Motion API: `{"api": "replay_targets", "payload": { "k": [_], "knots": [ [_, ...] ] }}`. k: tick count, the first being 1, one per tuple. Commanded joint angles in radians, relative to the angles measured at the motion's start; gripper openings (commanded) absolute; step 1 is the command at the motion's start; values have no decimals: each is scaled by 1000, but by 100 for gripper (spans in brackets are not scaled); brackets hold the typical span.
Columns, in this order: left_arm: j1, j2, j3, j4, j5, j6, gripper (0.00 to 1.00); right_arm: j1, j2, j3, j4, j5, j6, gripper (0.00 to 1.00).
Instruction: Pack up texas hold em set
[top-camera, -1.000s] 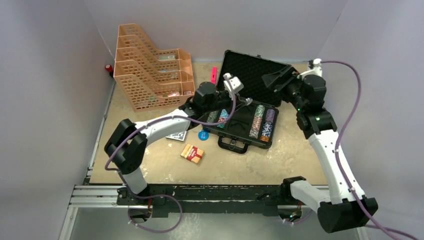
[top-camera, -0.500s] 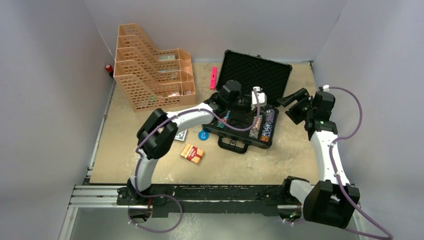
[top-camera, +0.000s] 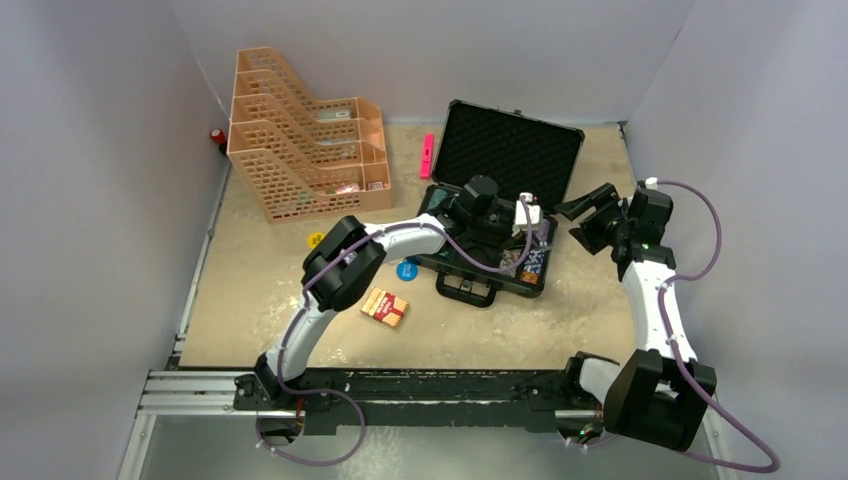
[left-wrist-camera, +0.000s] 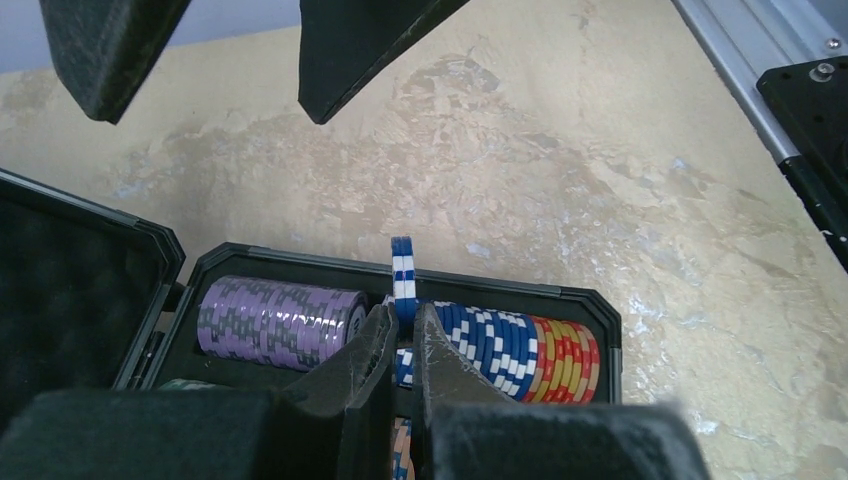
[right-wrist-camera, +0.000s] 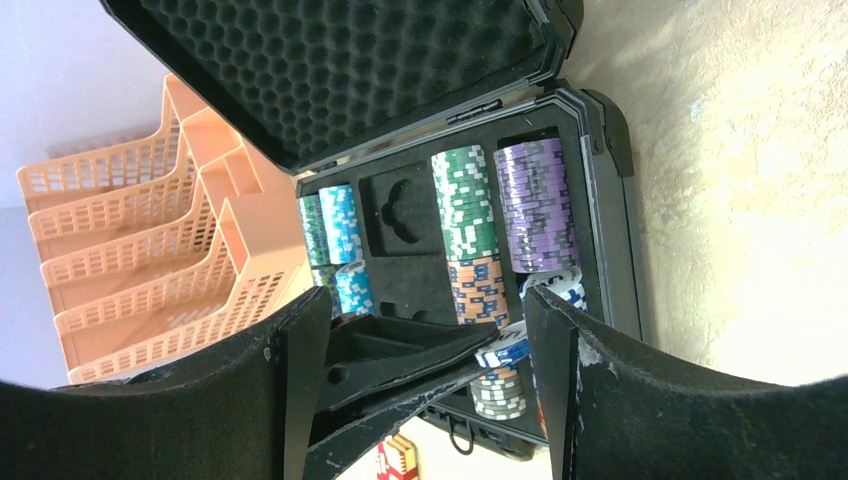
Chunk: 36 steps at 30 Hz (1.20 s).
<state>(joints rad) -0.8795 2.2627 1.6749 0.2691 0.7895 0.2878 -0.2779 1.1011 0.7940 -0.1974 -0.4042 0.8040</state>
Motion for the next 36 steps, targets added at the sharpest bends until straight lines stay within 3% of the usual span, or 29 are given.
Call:
{"api": "replay_targets", "payload": {
  "k": [1,17,20,24,27,32,36],
  "knots": [
    [2,20,47,113,4,-4,0,-10,6,-2,33,-33,-28,73],
    [2,55,16,96,-94,102,0,-12,11,-14,34,-42,-36,72],
    [2,59,24,59,-92,118,9,-12,11,-17,34,-42,-37,72],
    [2,56,23,56,-92,92,32,-12,12,-17,34,-44,-38,72],
    [3,44,17,72,-104,74,37,-12,10,-19,49,-79,-69,71],
    [4,3,-4,127,-110,40,34,-12,-4,-19,42,-95,-137,69],
    [8,-35,-36,170,-114,14,29,-12,-15,-22,44,-72,-186,59]
  ]
}}
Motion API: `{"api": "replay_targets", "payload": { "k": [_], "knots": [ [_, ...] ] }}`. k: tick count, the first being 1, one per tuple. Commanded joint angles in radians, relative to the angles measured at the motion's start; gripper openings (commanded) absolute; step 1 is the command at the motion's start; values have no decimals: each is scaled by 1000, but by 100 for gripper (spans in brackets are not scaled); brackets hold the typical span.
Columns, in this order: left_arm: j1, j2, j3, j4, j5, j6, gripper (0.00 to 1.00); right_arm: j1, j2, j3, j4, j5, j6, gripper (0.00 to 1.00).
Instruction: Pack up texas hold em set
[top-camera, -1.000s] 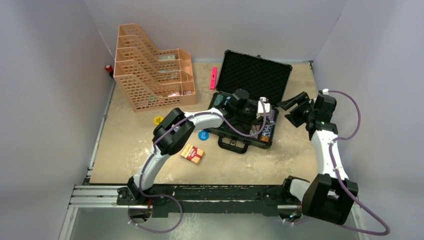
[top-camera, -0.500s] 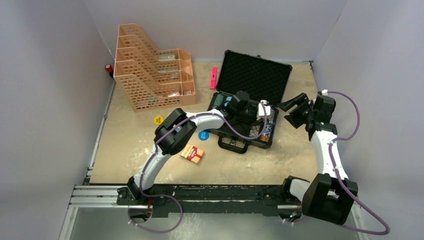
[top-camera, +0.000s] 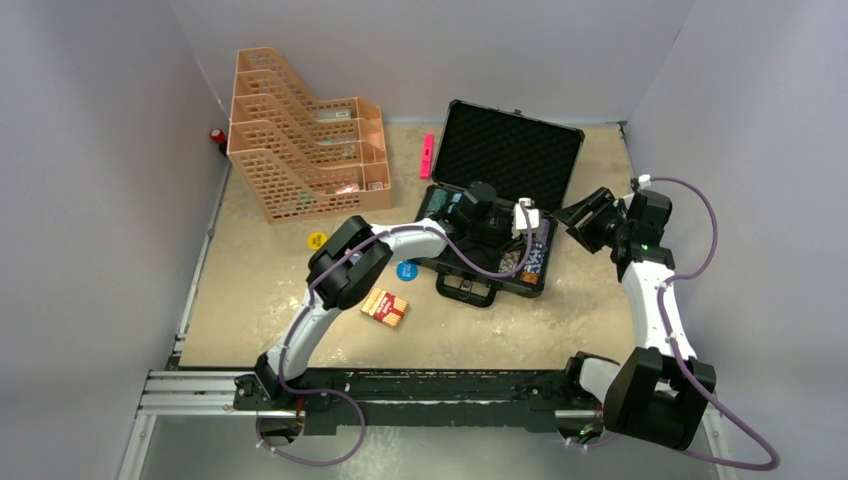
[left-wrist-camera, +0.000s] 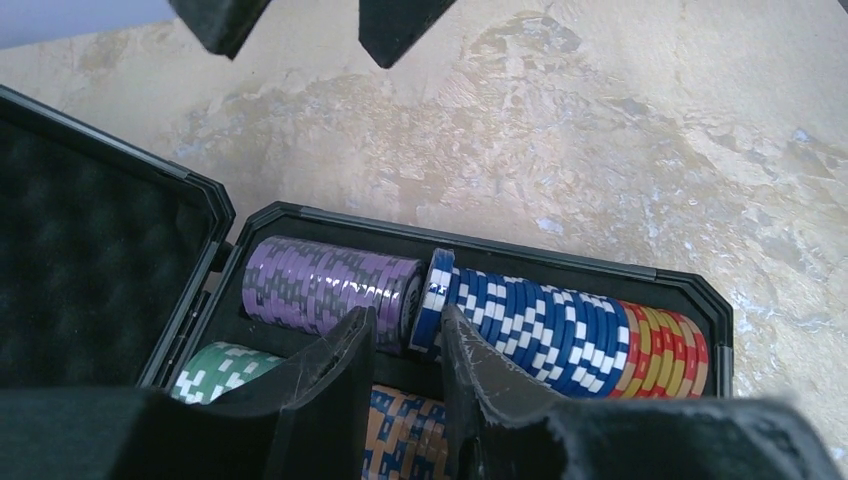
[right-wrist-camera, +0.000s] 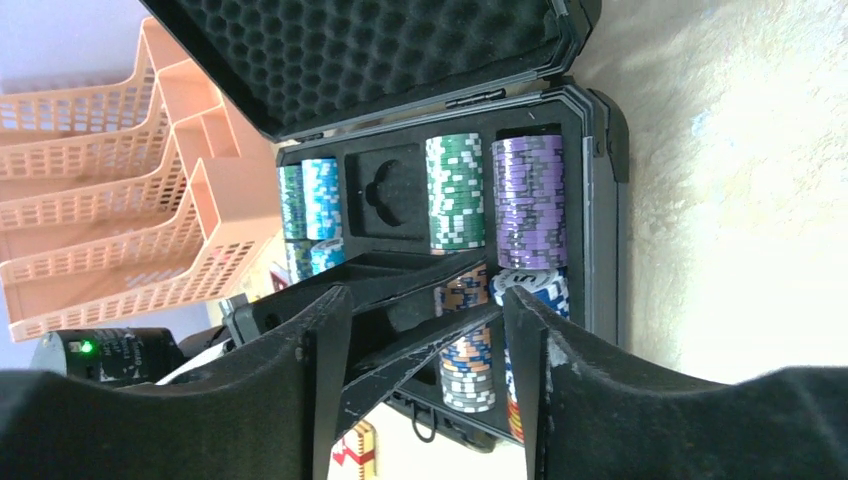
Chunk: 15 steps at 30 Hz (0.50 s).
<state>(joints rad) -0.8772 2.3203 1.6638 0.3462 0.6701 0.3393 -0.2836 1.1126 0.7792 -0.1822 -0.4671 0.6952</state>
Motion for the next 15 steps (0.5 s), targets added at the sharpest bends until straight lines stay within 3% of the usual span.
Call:
{"api": "replay_targets", "payload": {
  "k": [1,6,15],
  "knots": [
    [8,-107,-37,107,5,-48,29,-5,-32,-12,25,6,-82,56],
    [16,-208,-147,128,-48,-62,30,5,-54,-62,-11,60,-121,43],
    [24,-385,-341,133,-211,-90,32,150,-19,-106,-16,162,-154,40]
  ]
}}
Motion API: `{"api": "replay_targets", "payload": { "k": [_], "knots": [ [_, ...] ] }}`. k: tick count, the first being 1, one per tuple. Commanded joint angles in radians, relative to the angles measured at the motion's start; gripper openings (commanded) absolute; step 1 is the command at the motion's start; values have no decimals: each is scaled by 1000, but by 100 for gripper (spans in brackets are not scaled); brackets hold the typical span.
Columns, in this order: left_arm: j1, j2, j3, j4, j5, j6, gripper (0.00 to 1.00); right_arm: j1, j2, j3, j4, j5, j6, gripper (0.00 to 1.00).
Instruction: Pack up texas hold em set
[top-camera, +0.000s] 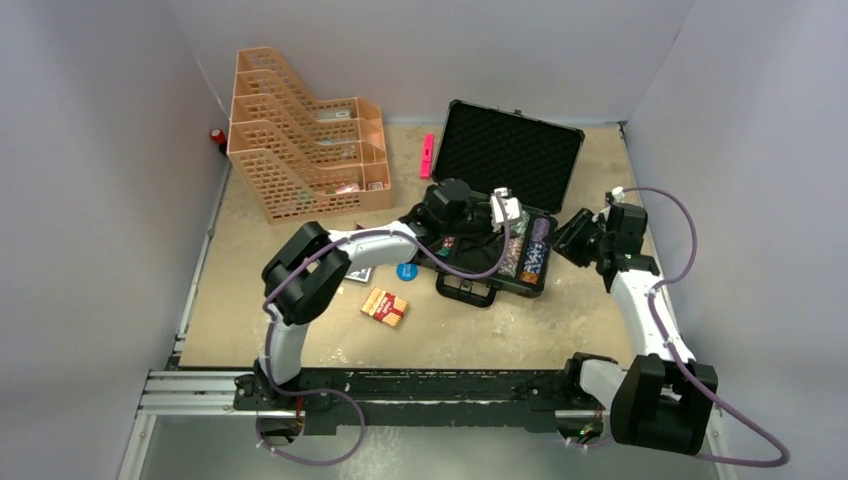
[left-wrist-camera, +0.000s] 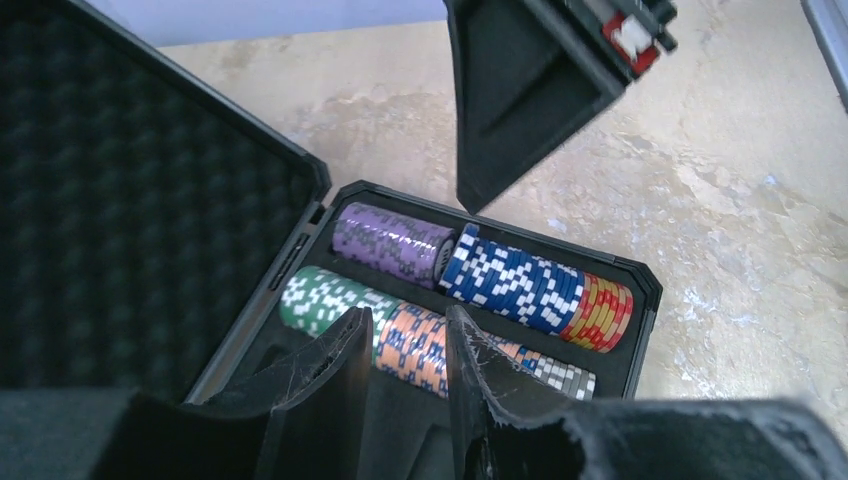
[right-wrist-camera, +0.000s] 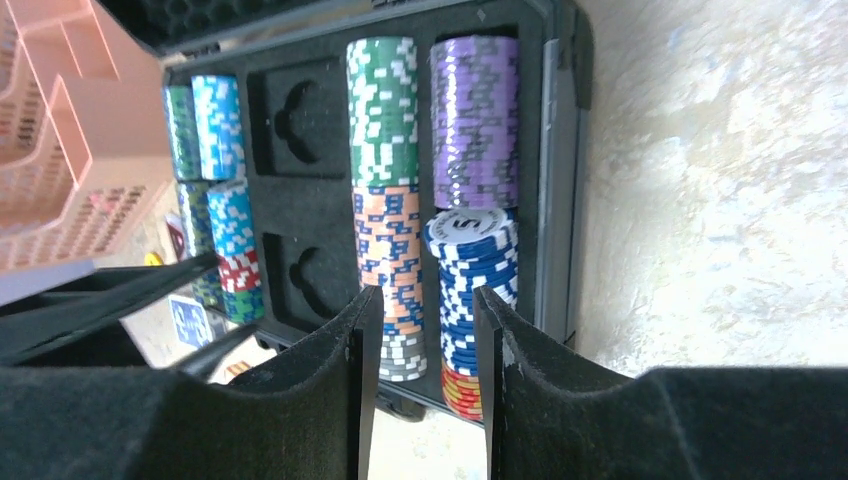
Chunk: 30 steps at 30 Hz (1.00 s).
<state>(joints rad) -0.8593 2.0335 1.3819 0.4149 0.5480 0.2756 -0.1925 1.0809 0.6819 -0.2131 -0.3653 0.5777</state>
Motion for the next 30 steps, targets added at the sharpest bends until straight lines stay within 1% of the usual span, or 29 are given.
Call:
{"api": "replay_targets", "payload": {
  "k": [1,5,11,14,23,30],
  "knots": [
    [6,-110,-79,67,-104,-28,32,75,22,-6,21,68,-35,40],
    [6,-148,-146,55,-132,-23,32,94,51,5,35,119,-32,39],
    [6,-177,-183,-2,-160,2,33,97,107,21,63,164,-42,35],
    [6,-180,-186,-5,-168,13,33,102,128,16,69,161,-45,33],
    [6,-160,-164,7,-182,8,34,103,169,6,113,171,-46,30],
    [6,-169,-170,4,-187,4,34,108,225,-1,144,189,-45,25]
  ]
}}
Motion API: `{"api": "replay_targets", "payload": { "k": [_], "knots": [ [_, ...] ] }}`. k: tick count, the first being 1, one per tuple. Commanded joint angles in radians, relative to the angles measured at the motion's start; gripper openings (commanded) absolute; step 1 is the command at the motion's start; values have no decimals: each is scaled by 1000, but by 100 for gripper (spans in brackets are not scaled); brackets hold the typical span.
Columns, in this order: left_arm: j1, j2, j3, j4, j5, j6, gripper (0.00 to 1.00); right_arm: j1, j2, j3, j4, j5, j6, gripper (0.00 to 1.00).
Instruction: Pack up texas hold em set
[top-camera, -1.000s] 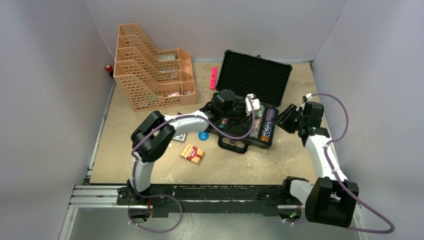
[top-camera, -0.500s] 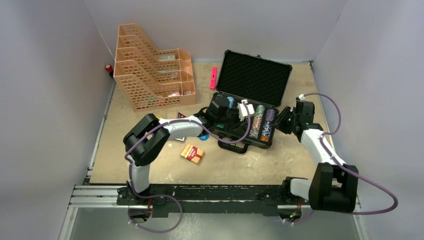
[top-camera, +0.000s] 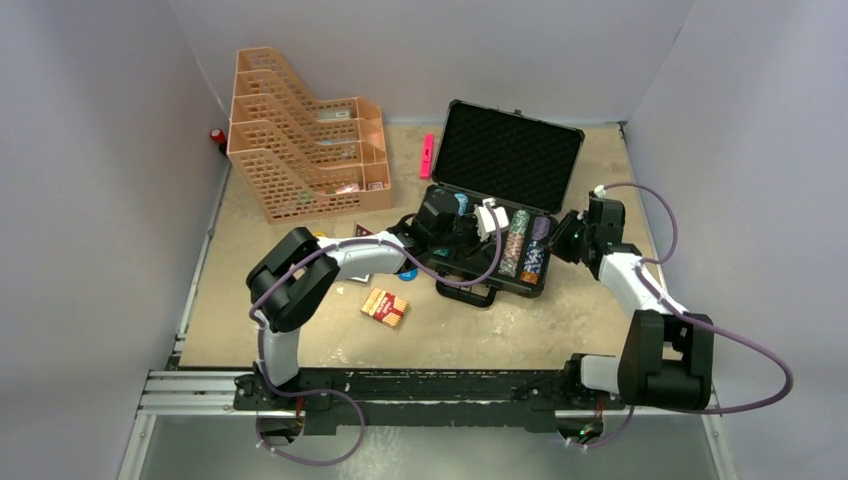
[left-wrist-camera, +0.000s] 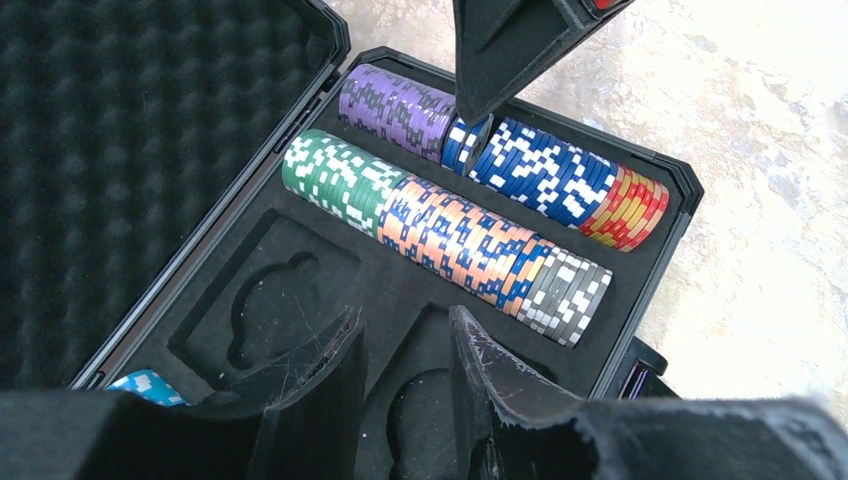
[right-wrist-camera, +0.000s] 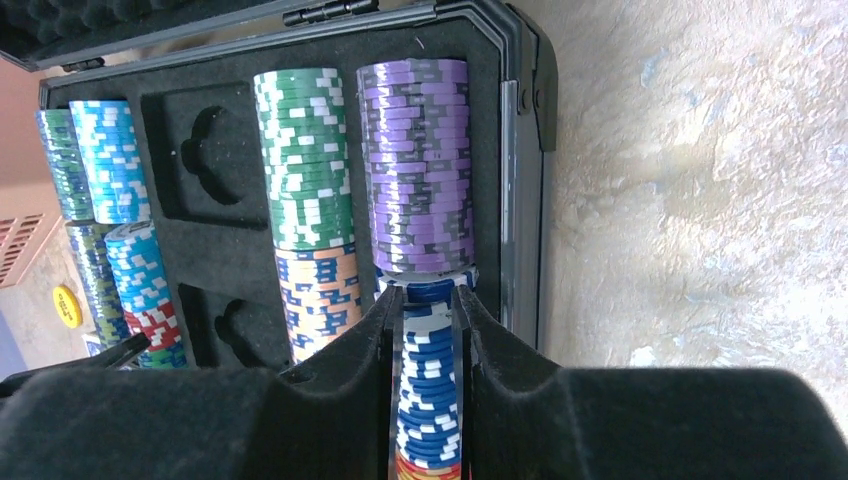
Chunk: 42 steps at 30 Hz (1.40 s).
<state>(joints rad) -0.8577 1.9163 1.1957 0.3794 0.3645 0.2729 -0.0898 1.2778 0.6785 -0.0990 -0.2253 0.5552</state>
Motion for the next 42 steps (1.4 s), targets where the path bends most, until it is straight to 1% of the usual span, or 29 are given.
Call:
{"api": "replay_targets", "payload": {
  "k": [1,5,7,9,11,16,19,21,24,26,28,29,31,32,33,34,37,39,40,42],
  "knots": [
    [4,-53,15,39,-6,6,34,7,35,1,32,53,-22,25],
    [5,-66,13,46,-25,-5,34,8,39,9,22,73,-19,23],
    [5,-79,11,55,-46,-24,34,8,12,26,-4,76,-20,24],
    [5,-98,6,63,-84,-42,34,8,-34,42,-29,61,-21,26],
    [6,-125,-2,68,-139,-69,34,8,-98,53,-43,48,-23,31],
    [8,-232,-58,117,-342,-149,36,15,-208,83,-77,17,-41,42],
    [10,-324,-129,200,-539,-192,36,45,-227,96,-93,11,-61,46],
    [11,-386,-154,201,-676,-208,37,86,-236,90,-88,10,-59,48],
    [14,-472,-176,142,-877,-257,42,160,-234,89,-83,19,-45,50],
    [13,-516,-180,48,-1011,-315,46,211,-232,86,-74,31,-29,51],
    [16,-558,-182,-120,-1146,-429,55,250,-232,80,-57,32,-9,51],
    [21,-570,-157,-224,-1186,-499,58,267,-232,77,-46,32,1,52],
    [39,-582,-127,-426,-1207,-627,64,297,-225,73,-28,32,12,52],
    [45,-585,-126,-494,-1196,-671,67,311,-218,74,-17,32,15,53],
    [48,-588,-132,-546,-1189,-710,74,324,-205,78,-13,33,16,53],
    [52,-590,-144,-587,-1181,-757,79,337,-193,84,-9,36,16,53],
    [107,-589,-175,-686,-1120,-874,81,381,-156,109,-5,53,10,54],
    [176,-575,-192,-745,-1053,-961,81,408,-138,122,-3,69,9,54],
    [233,-566,-200,-766,-988,-997,81,419,-132,127,-1,79,10,55],
    [286,-544,-215,-805,-963,-1068,81,436,-122,133,4,90,11,55]
  ]
}}
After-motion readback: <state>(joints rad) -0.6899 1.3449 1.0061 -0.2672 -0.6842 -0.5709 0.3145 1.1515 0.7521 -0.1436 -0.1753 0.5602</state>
